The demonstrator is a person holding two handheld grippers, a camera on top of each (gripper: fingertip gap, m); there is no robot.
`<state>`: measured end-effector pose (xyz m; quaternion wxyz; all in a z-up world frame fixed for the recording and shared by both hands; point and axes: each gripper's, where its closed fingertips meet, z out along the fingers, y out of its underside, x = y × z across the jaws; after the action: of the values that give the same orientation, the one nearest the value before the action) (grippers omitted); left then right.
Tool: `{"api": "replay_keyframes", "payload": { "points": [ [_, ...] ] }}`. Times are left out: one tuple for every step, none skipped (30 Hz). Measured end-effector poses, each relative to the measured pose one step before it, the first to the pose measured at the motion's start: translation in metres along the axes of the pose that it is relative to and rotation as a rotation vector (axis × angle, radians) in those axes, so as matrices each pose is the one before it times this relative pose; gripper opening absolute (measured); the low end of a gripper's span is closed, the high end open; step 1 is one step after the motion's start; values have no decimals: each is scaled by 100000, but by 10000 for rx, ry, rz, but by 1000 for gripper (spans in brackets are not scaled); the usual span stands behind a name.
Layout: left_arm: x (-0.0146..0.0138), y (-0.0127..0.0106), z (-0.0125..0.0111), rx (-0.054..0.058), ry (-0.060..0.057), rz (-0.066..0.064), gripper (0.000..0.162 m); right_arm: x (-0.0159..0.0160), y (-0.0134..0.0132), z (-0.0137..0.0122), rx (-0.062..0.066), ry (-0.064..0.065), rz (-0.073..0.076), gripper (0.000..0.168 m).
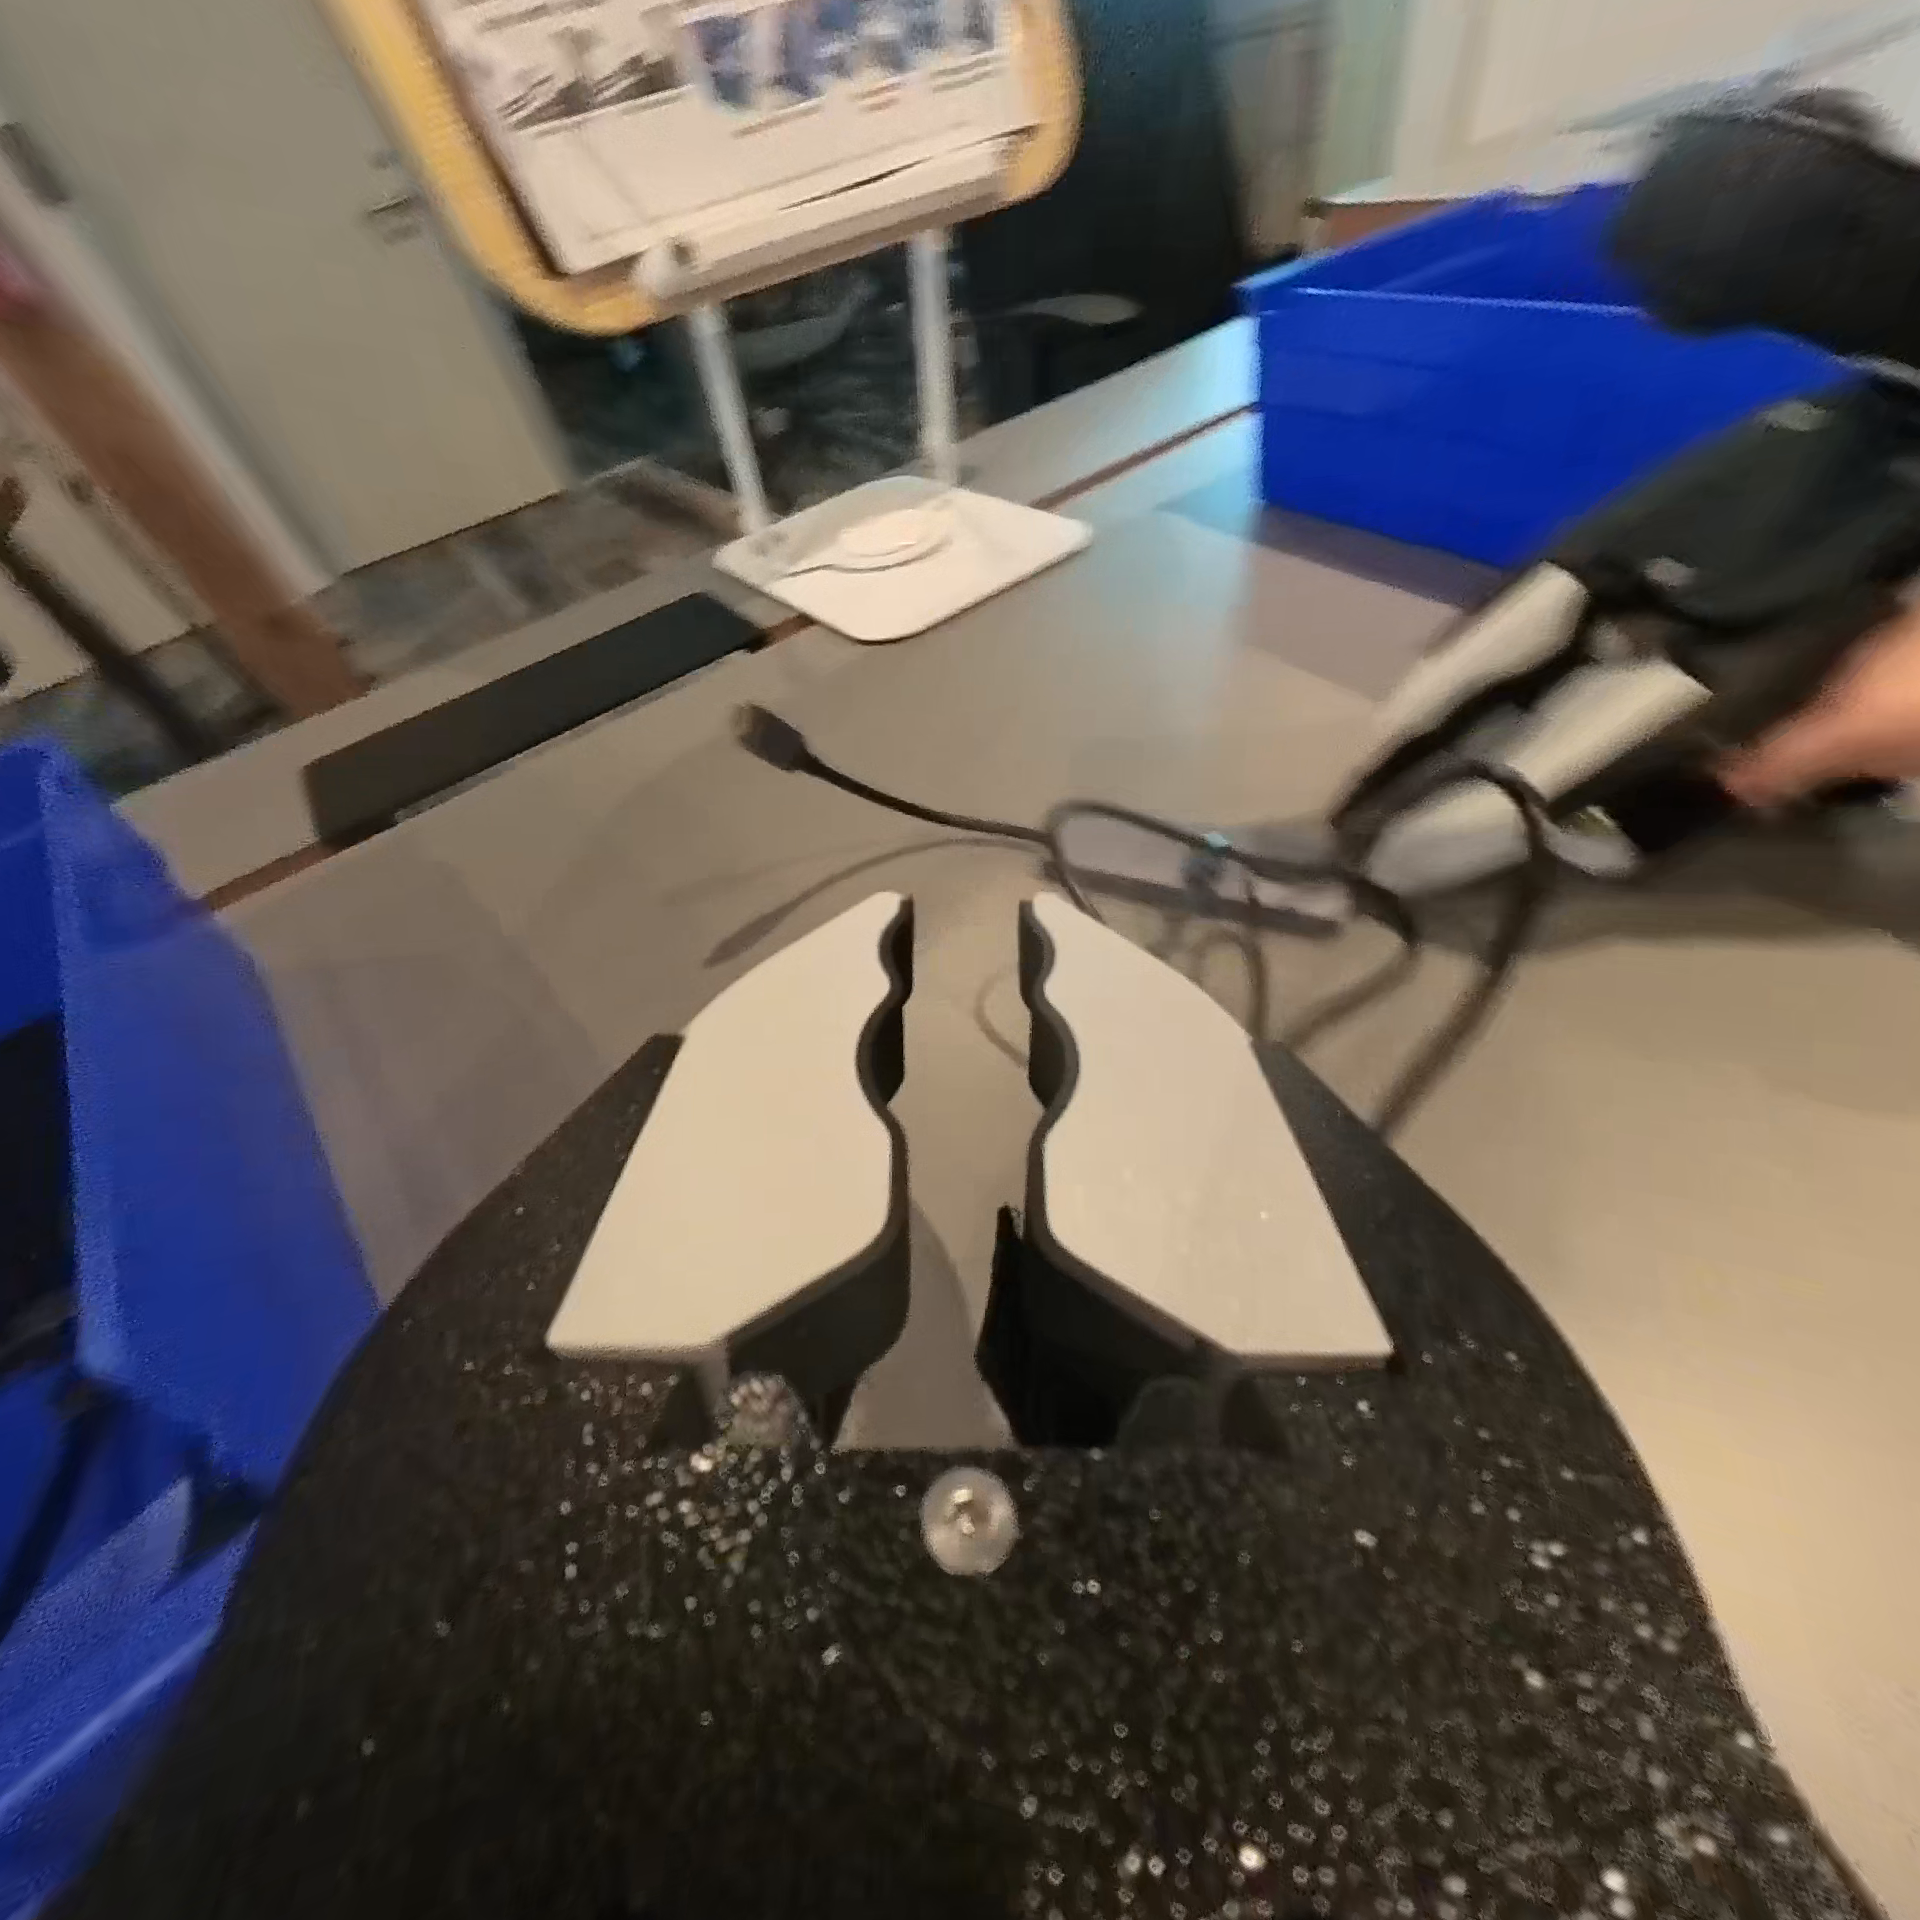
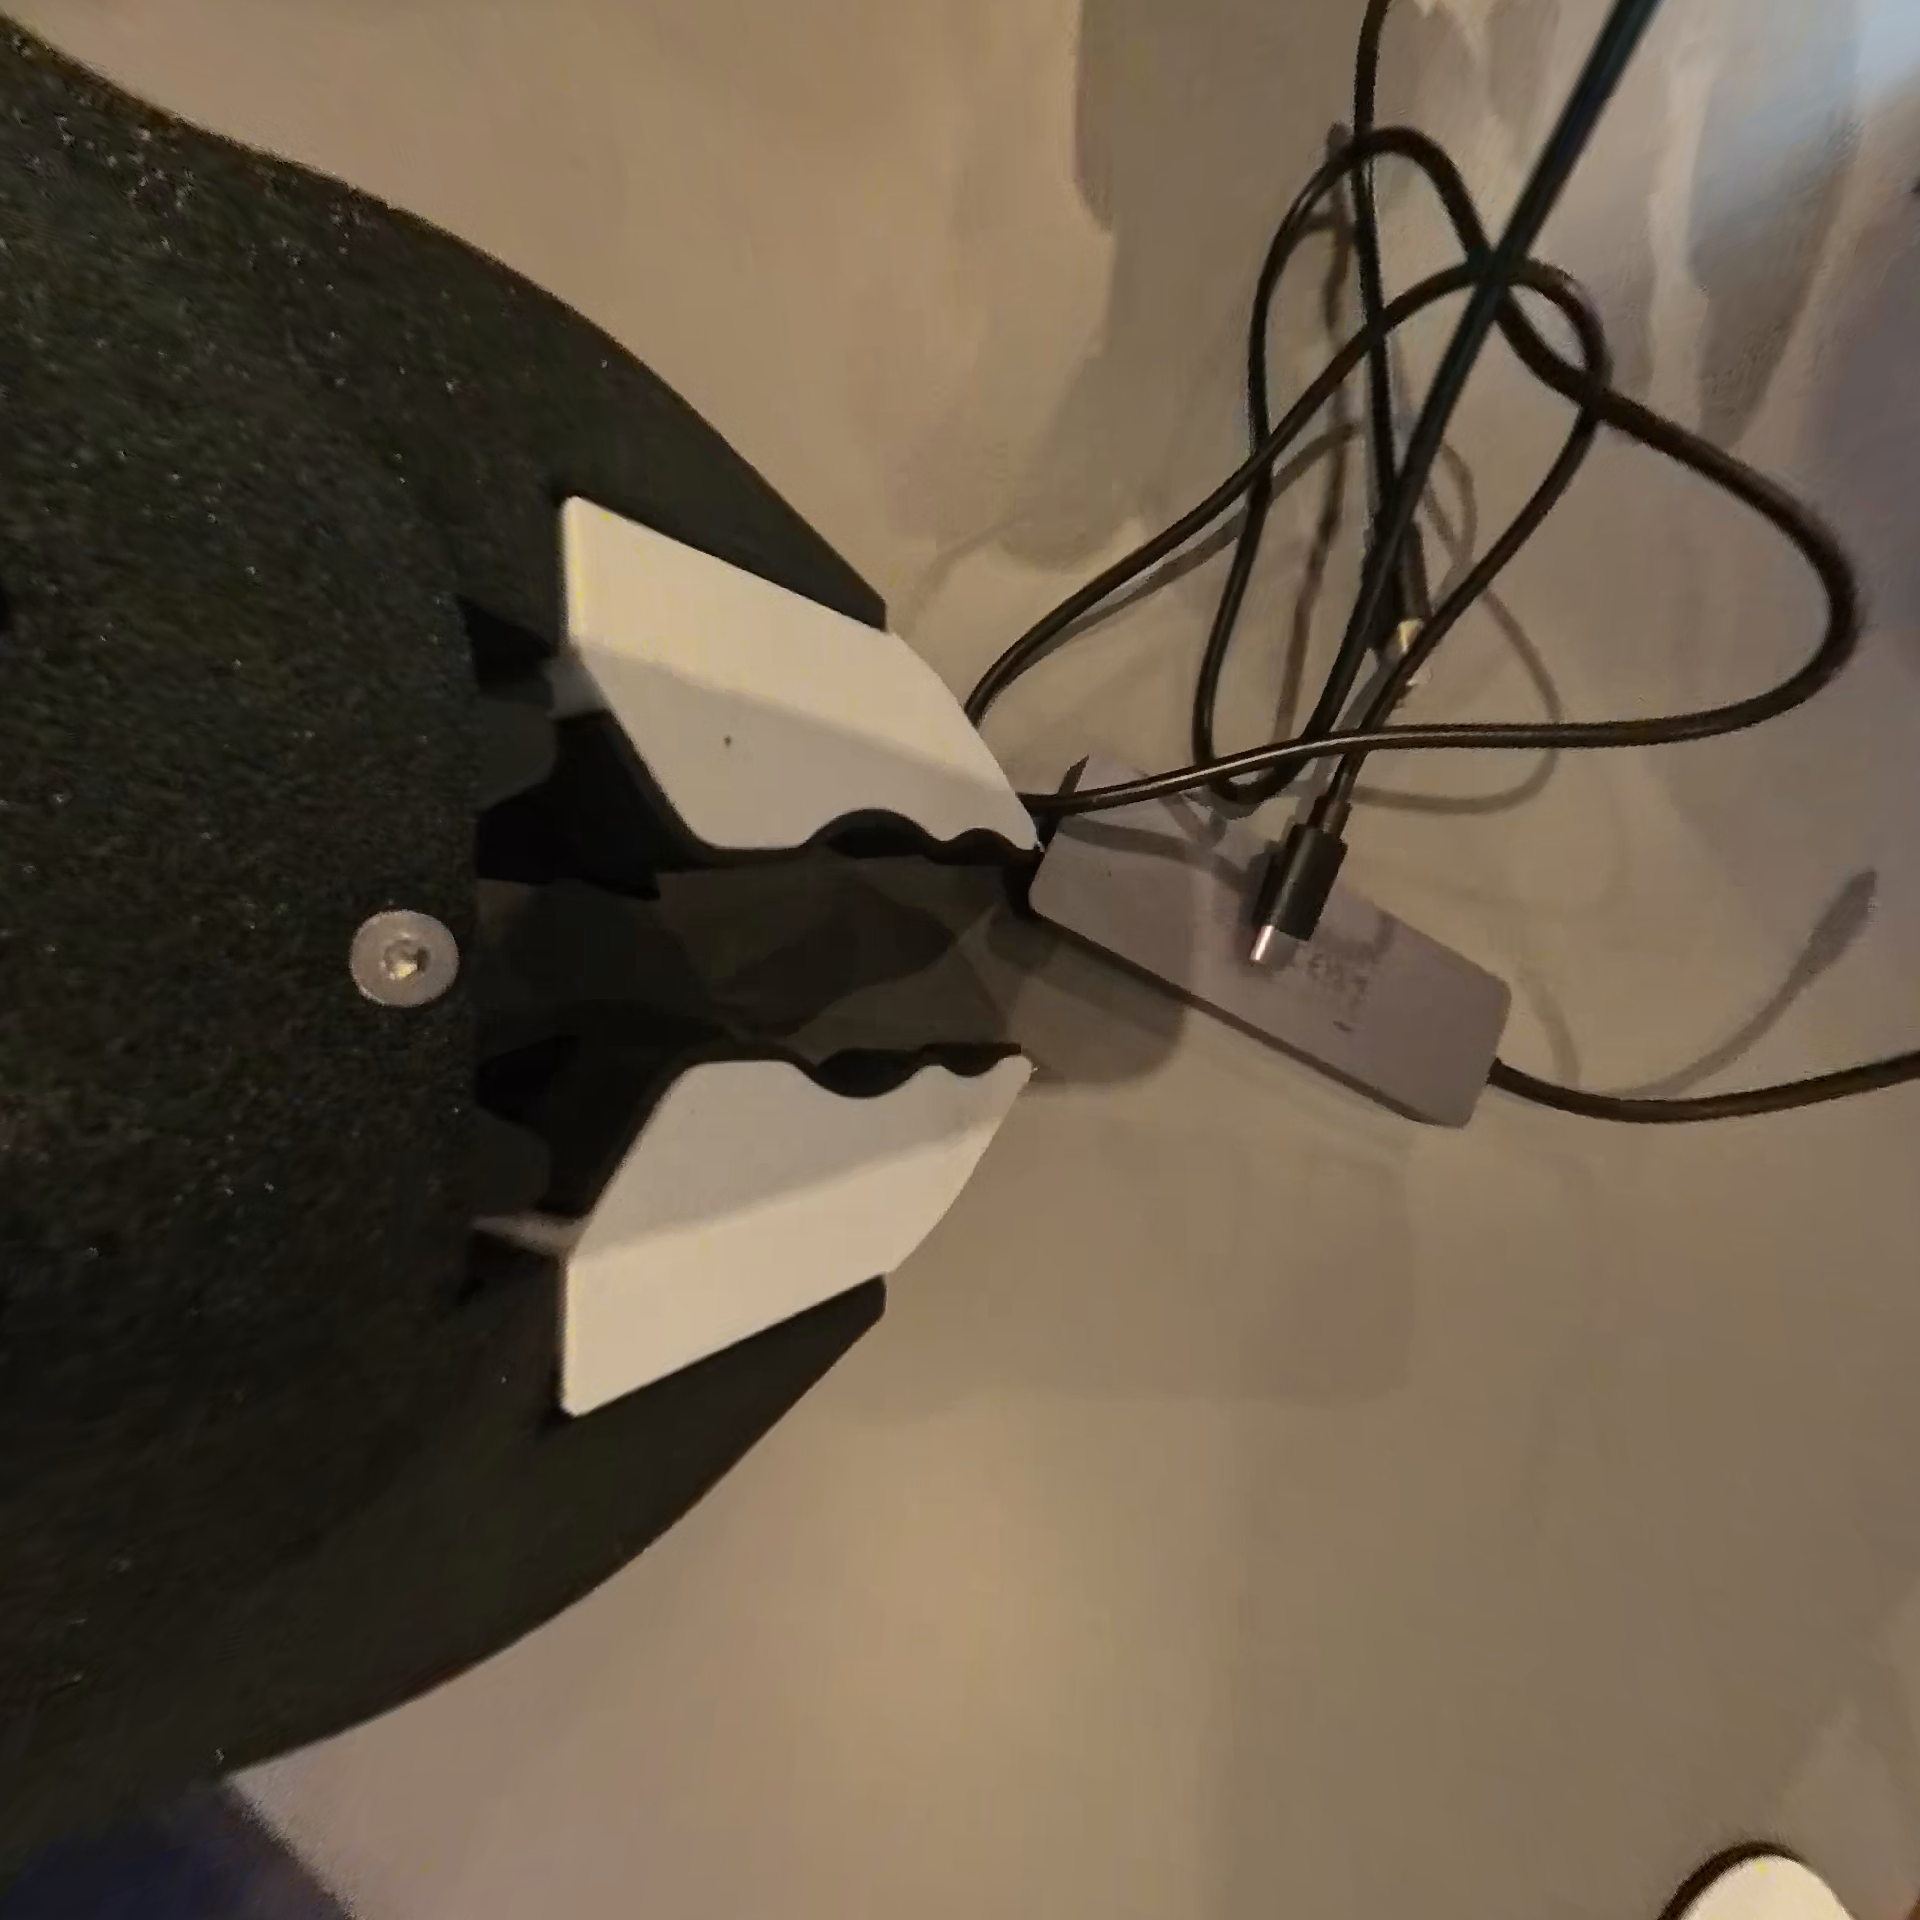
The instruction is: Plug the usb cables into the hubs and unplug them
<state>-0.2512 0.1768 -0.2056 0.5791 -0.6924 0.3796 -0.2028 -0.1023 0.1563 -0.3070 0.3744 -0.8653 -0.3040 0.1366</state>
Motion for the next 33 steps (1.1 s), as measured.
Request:
{"api": "replay_keyframes", "payload": {
  "points": [
    [-592, -164, 903, -54, -203, -311, 20, 151, -115, 73, -58, 43, -126, 33],
    [-649, -59, 1049, -127, -170, -334, 21, 202, -254, 0, -36, 52, -129, 33],
    [-658, 34, 1183, -202, -124, -314, 24, 280, -480, -176, 0, 54, -121, 33],
    [-641, 164, 1296, -268, -76, -321, 28, 360, -891, -141, 102, 89, -104, 33],
    [-534, 282, 1349, -350, -6, -386, 32, 189, -171, -291, 252, 90, -125, 33],
    [-421, 309, 1347, -374, 88, -408, 39, 341, -818, -136, 308, 61, -128, 33],
    [-524, 309, 1285, -352, 25, -442, 43, 345, -852, -198, 369, 73, -154, 33],
    [-547, 279, 1160, -278, -14, -422, 47, 369, -805, -147, 371, 140, -149, 32],
    [-412, 202, 1007, -176, 56, -382, 51, 141, -231, -339, 378, 167, -140, 31],
    [-387, 92, 850, -93, 31, -329, 55, 126, -619, -179, 461, 118, -154, 30],
    [-67, -83, 681, 32, 189, -241, 55, 31, -305, -312, 465, 133, -136, 27],
    [357, -272, 508, 158, 413, -165, 53, 110, -207, -137, 412, 166, -108, 25],
    [350, -274, 434, 142, 358, -129, 51, -76, -26, -197, 291, 85, -75, 24],
    [140, -224, 371, 96, 204, -9, 47, -59, 154, -198, 126, 28, 6, 23],
    [98, -226, 294, 91, 150, 157, 31, -62, 152, -72, 43, -65, 36, 23],
    [4, -297, 226, 123, 50, 262, 7, -81, 89, -92, 41, -34, 76, 23],
    [120, -376, 207, 107, 66, 349, 6, 114, 111, -17, 15, -29, 167, 23],
    [429, -369, 205, 19, 212, 413, 6, 80, 21, 3, 12, -66, 229, 24],
    [478, -573, 159, 73, 185, 436, 6, 140, -39, -78, 56, -80, 265, 25],
    [548, -912, 50, 248, 180, 479, 6, 56, -71, -52, 101, -109, 289, 26],
    [726, -1194, -26, 393, 274, 532, 6, 137, -120, -15, 141, -148, 291, 27],
    [584, -1273, -37, 357, 178, 470, 6, 104, -87, -138, 135, -206, 280, 28],
    [577, -1296, -28, 332, 201, 415, 6, 9, -122, -83, 125, -207, 247, 31],
    [749, -1395, -63, 413, 327, 405, 6, 153, -68, -68, 108, -62, 254, 35],
    [736, -1361, -66, 422, 305, 309, 6, 288, -131, -134, 173, -10, 247, 39],
    [711, -1195, -48, 328, 293, 174, 6, 48, -240, -144, 193, -156, 245, 43],
    [755, -1090, -33, 337, 294, 109, 6, -97, -266, -144, 199, -243, 272, 46],
    [689, -920, 2, 304, 226, 55, 6, -129, -149, -90, 206, -232, 303, 47],
    [699, -695, 33, 225, 230, 68, 6, -202, -253, -97, 217, -316, 313, 48],
    [665, -521, 32, 170, 216, 126, 6, -231, -280, -136, 232, -317, 314, 49],
    [598, -386, 29, 125, 198, 145, 6, 61, -135, -19, 139, -124, 253, 49],
    [628, -282, 47, 96, 257, 84, 6, 269, 16, 18, 22, 51, 133, 49],
    [642, -255, 50, 106, 311, 18, 6, 310, 115, 90, -36, 97, 83, 51]
  ]
}}
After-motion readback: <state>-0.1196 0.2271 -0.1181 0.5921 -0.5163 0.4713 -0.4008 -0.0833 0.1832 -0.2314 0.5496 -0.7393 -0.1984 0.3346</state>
